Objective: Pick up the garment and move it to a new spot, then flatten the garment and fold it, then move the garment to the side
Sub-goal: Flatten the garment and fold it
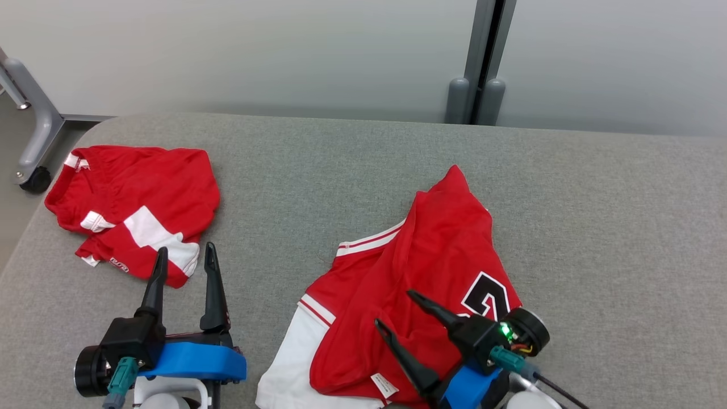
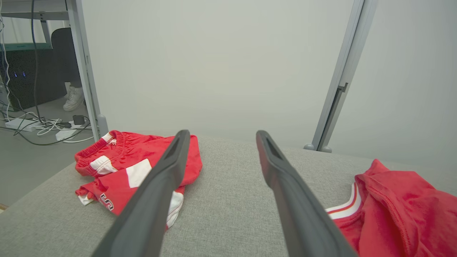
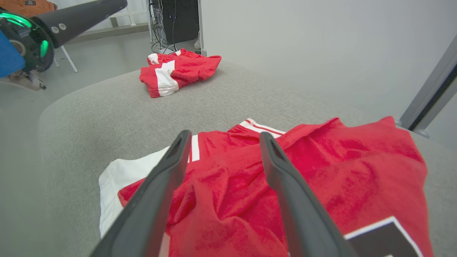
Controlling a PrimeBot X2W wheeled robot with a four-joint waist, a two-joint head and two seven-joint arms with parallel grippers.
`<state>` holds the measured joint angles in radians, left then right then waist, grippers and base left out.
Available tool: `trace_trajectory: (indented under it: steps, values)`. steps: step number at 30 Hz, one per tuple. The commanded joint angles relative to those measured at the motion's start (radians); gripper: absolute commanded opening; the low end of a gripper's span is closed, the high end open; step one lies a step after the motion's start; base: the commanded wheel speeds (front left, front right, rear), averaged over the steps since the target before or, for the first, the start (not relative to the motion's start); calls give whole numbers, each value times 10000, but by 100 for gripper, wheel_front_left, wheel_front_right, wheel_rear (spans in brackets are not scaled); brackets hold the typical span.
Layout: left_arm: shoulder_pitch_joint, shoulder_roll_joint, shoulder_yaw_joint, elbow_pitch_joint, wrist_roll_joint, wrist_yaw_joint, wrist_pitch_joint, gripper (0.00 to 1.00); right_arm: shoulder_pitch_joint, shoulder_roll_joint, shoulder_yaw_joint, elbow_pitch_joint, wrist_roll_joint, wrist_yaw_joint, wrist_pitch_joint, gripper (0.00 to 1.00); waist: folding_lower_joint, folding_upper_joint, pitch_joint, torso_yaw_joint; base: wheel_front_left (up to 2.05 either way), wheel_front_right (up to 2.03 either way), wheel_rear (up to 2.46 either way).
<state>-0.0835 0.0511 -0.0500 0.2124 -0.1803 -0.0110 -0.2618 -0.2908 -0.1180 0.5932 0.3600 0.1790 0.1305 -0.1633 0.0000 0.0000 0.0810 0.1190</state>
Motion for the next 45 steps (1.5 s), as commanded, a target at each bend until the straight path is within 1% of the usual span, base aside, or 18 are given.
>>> trace_trajectory:
  steps: [1, 7, 10, 13, 15, 20, 21, 22, 23, 28, 31, 34, 37, 41, 45]
  values:
    - [23, -13, -30, -46, 39, -48, -48, 100, 327, -93, 93, -178, 65, 5, 186, 100, 0, 0, 32, 23, 0, 0, 0]
    - [-154, -13, -141, -3, 6, -54, -47, 100, 962, -456, 601, -609, -64, 5, 672, 100, 0, 0, 145, 248, 0, 0, 0]
    - [-220, -13, -195, 16, -1, -59, -48, 100, 1053, -557, 732, -558, -185, 3, 861, 100, 0, 0, 208, 410, 0, 0, 0]
    - [-255, -15, -206, 43, 6, -65, -47, 100, 933, -562, 942, -220, -445, 5, 1044, 100, 0, 0, 278, 567, 0, 0, 0]
    - [-267, -13, -212, 56, 13, -68, -47, 100, 714, -435, 1058, 104, -574, 5, 1032, 100, 0, 0, 316, 659, 0, 0, 0]
    - [-302, -14, -204, 76, 36, -70, -47, 100, 97, -141, 1412, 1407, -1130, 5, 1112, 100, 0, 0, 382, 813, 0, 0, 0]
    - [-309, -14, -208, 84, 34, -68, -48, 100, -32, -34, 1402, 1672, -1170, 4, 1046, 73, 0, 0, 384, 831, 0, 0, 0]
    - [-316, -17, -218, 90, 31, -63, -48, 100, -173, 33, 1392, 1963, -1242, 5, 1023, 27, 0, 0, 384, 847, 0, 0, 0]
    - [-322, -15, -231, 102, 26, -56, -47, 100, -292, 102, 1368, 2197, -1284, 4, 939, 0, 0, 0, 381, 865, 0, 0, 0]
    - [-182, -15, -154, 101, 28, 10, -47, 100, -619, 393, 804, 2764, -1211, 4, 59, 0, 0, 0, 276, 762, 0, 0, 0]
    - [-72, -15, -95, 88, 32, 13, -47, 100, -743, 449, 226, 2693, -1146, 4, -434, 0, 0, 0, 198, 517, 0, 0, 0]
    - [-43, -15, -49, 69, 46, -14, -47, 100, -647, 469, -585, 2283, -1069, 4, -736, 0, 0, 0, 140, 183, 0, 0, 0]
    - [-52, -17, -25, 51, 28, -26, -47, 100, -484, 328, -1566, 1643, -1010, 4, -884, 0, 0, 0, 123, -205, 0, 0, 0]
    - [-132, -14, 19, 49, 36, -38, -47, 100, -143, 46, -2876, 751, -976, 5, -922, 0, 0, 0, 113, -710, 0, 0, 0]
    - [-178, -11, 17, 30, 52, -11, -45, 100, 287, -257, -4215, 6, -883, 4, -724, 0, 0, 0, 149, -1129, 0, 0, 0]
